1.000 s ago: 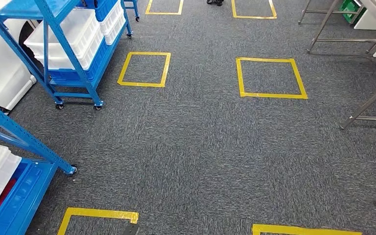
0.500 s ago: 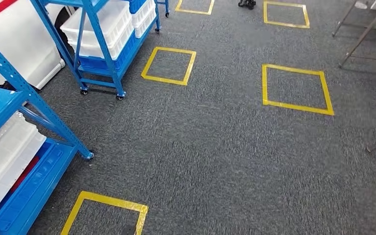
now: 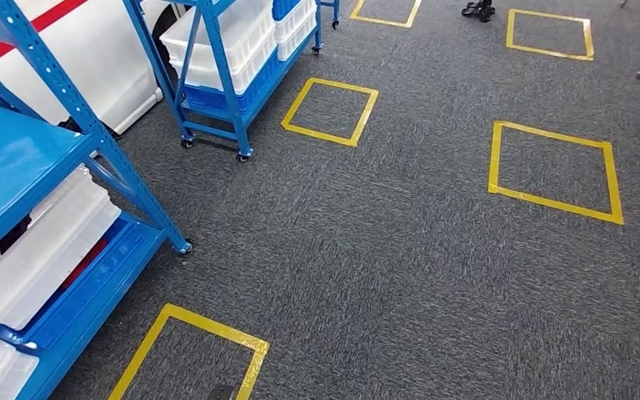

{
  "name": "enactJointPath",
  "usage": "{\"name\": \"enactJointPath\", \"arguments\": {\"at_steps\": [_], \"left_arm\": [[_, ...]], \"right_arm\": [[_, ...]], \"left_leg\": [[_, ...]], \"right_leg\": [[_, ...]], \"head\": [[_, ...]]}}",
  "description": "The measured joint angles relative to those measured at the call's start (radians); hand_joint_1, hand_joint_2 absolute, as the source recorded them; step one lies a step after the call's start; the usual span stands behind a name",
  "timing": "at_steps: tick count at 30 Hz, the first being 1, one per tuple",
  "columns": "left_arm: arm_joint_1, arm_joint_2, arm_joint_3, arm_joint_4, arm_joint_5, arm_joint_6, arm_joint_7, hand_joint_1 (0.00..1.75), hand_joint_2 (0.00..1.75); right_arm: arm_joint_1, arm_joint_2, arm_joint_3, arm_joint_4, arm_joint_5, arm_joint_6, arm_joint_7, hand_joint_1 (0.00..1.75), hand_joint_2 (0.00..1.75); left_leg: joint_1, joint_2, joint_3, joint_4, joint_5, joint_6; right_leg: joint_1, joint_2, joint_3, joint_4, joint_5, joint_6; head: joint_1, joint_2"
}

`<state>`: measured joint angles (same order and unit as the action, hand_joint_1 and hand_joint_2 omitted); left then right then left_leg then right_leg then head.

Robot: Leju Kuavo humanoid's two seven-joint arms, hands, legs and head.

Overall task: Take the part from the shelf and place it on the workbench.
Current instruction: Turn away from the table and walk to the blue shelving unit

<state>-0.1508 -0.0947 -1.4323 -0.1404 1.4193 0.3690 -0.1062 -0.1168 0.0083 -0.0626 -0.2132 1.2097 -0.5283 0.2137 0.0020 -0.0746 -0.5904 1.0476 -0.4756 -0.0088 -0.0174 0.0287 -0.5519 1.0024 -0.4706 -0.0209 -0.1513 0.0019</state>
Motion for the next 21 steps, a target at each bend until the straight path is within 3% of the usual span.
{"name": "enactJointPath", "arguments": {"at_steps": [2, 3, 4, 5, 6, 8, 10, 11, 13, 15, 17, 19, 21], "left_arm": [[-0.003, 0.000, 0.000, 0.000, -0.001, -0.001, 0.000, 0.00, 1.31], [-0.003, 0.000, 0.000, 0.000, -0.001, -0.002, 0.000, 0.00, 1.75], [-0.002, 0.000, 0.000, 0.000, -0.002, -0.002, 0.002, 0.00, 1.75], [0.000, 0.000, -0.001, 0.000, -0.002, -0.002, 0.003, 0.00, 1.75], [0.001, 0.000, -0.001, 0.000, -0.003, -0.002, 0.004, 0.00, 1.75], [0.001, 0.000, -0.003, 0.000, -0.004, 0.000, 0.006, 0.00, 1.75], [-0.002, 0.000, -0.009, 0.000, -0.009, 0.002, 0.007, 0.00, 1.75], [-0.003, 0.000, -0.012, 0.000, -0.013, 0.003, 0.007, 0.00, 1.75], [0.000, 0.001, -0.019, 0.000, -0.018, 0.006, 0.009, 0.00, 1.75], [0.001, 0.001, -0.023, 0.000, -0.020, 0.008, 0.011, 0.00, 1.75], [-0.003, 0.000, -0.025, 0.000, -0.020, 0.009, 0.012, 0.00, 1.75], [-0.005, 0.000, -0.026, 0.000, -0.019, 0.009, 0.013, 0.00, 1.75], [-0.004, 0.000, -0.026, 0.000, -0.019, 0.010, 0.013, 0.00, 1.75]], "right_arm": [[0.002, 0.000, 0.000, 0.000, 0.000, 0.000, 0.001, 0.00, 0.00], [0.003, 0.000, 0.000, 0.000, 0.000, 0.000, 0.001, 0.00, 0.00], [0.003, 0.000, 0.000, 0.000, 0.000, 0.000, 0.002, 0.00, 0.00], [0.003, 0.000, 0.000, 0.000, 0.000, 0.000, 0.002, 0.00, 0.00], [0.002, 0.000, 0.000, 0.000, 0.000, 0.000, 0.002, 0.00, 0.00], [0.001, 0.000, 0.000, 0.000, 0.000, 0.000, 0.002, 0.00, 0.00], [0.002, 0.000, 0.000, 0.000, 0.000, -0.001, 0.002, 0.00, 0.00], [0.002, 0.001, 0.000, 0.000, -0.001, -0.001, 0.001, 0.00, 0.00], [0.000, 0.002, 0.000, 0.000, -0.002, -0.003, 0.000, 0.00, 0.00], [0.000, 0.003, 0.000, -0.001, -0.005, -0.006, -0.003, 0.00, 0.00], [0.004, 0.003, 0.000, -0.001, -0.007, -0.009, -0.004, 0.00, 0.00], [0.011, 0.002, 0.000, -0.001, -0.009, -0.010, -0.005, 0.00, 0.00], [0.016, 0.002, 0.000, 0.000, -0.009, -0.011, -0.005, 0.00, 0.00]], "left_leg": [[0.000, 0.045, -0.056, 0.123, -0.065, -0.004], [0.002, 0.055, -0.088, 0.191, -0.094, -0.006], [0.003, 0.060, -0.108, 0.236, -0.107, -0.008], [0.004, 0.063, -0.111, 0.244, -0.101, -0.009], [0.005, 0.068, -0.091, 0.210, -0.077, -0.008], [0.002, 0.096, -0.014, 0.066, -0.016, -0.001], [-0.006, 0.124, 0.039, -0.033, 0.011, 0.010], [-0.009, 0.129, 0.046, -0.049, 0.011, 0.016], [-0.009, 0.111, 0.044, -0.056, 0.017, 0.026], [-0.005, 0.096, 0.048, -0.066, 0.025, 0.037], [-0.003, 0.081, 0.048, -0.069, 0.030, 0.044], [-0.003, 0.061, 0.045, -0.068, 0.031, 0.045], [-0.003, 0.040, 0.044, -0.064, 0.030, 0.044]], "right_leg": [[0.003, -0.025, 0.001, -0.002, -0.001, -0.010], [0.006, -0.038, 0.001, -0.002, -0.002, -0.012], [0.008, -0.050, 0.001, -0.002, -0.002, -0.013], [0.009, -0.061, 0.001, -0.001, -0.003, -0.013], [0.010, -0.072, 0.002, -0.001, -0.004, -0.012], [0.012, -0.091, 0.006, -0.001, -0.007, -0.008], [0.016, -0.107, 0.010, 0.001, -0.011, 0.000], [0.017, -0.115, 0.011, 0.001, -0.012, 0.005], [0.015, -0.125, 0.013, 0.003, -0.014, 0.016], [0.011, -0.094, 0.003, 0.034, -0.040, 0.026], [0.008, -0.048, -0.048, 0.143, -0.104, 0.032], [0.006, -0.035, -0.108, 0.266, -0.152, 0.034], [0.004, -0.033, -0.116, 0.276, -0.130, 0.035]], "head": [[0.000, 0.000], [0.000, 0.000], [0.000, 0.000], [0.000, 0.000], [0.000, 0.000], [0.000, 0.000], [0.000, 0.000], [0.000, 0.000], [0.000, 0.000], [0.000, 0.000], [0.000, 0.000], [0.000, 0.000], [0.000, 0.000]]}}
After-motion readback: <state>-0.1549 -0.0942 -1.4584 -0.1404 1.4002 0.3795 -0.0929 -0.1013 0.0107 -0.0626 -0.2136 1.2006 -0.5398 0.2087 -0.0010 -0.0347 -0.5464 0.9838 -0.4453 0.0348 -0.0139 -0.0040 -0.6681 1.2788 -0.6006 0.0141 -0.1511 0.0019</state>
